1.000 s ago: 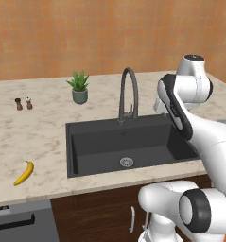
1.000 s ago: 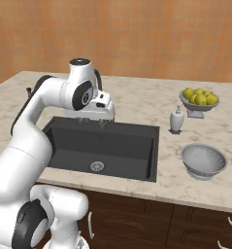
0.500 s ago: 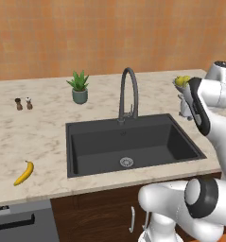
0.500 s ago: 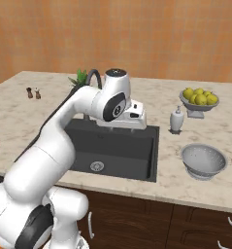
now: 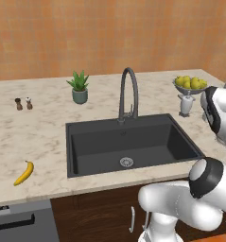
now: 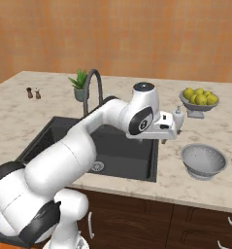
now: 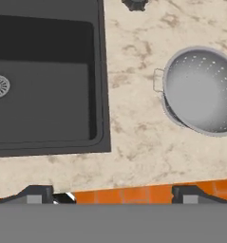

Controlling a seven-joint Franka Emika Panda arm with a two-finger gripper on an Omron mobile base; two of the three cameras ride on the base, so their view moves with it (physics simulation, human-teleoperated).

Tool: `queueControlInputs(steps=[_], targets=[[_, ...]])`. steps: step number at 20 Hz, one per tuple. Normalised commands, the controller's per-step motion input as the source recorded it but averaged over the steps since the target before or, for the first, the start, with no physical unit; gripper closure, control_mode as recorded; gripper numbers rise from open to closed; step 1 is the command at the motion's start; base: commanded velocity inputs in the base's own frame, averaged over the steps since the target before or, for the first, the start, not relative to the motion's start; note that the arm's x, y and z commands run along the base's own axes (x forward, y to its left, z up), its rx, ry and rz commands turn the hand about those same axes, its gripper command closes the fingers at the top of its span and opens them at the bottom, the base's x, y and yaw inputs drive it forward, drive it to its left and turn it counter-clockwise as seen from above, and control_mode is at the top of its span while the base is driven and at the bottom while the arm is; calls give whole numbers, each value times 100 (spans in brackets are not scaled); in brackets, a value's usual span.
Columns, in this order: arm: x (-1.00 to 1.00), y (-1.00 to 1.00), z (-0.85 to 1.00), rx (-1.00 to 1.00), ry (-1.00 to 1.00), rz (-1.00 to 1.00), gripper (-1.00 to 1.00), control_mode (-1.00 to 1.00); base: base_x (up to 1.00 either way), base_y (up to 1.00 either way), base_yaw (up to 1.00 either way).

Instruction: Put the colander in the sink, put the banana in the colander, and turn on the sink faucet and pour water over the colander.

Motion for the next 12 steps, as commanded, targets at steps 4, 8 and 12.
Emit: queueControlInputs(steps=[4,8,12], targets=[[8,-85,-25,-2,0,0,-100,-100,0,0,0],[17,-57,-23,0,1,0,-100,-100,0,0,0],[20,-35,-25,0,1,0,-100,-100,0,0,0]])
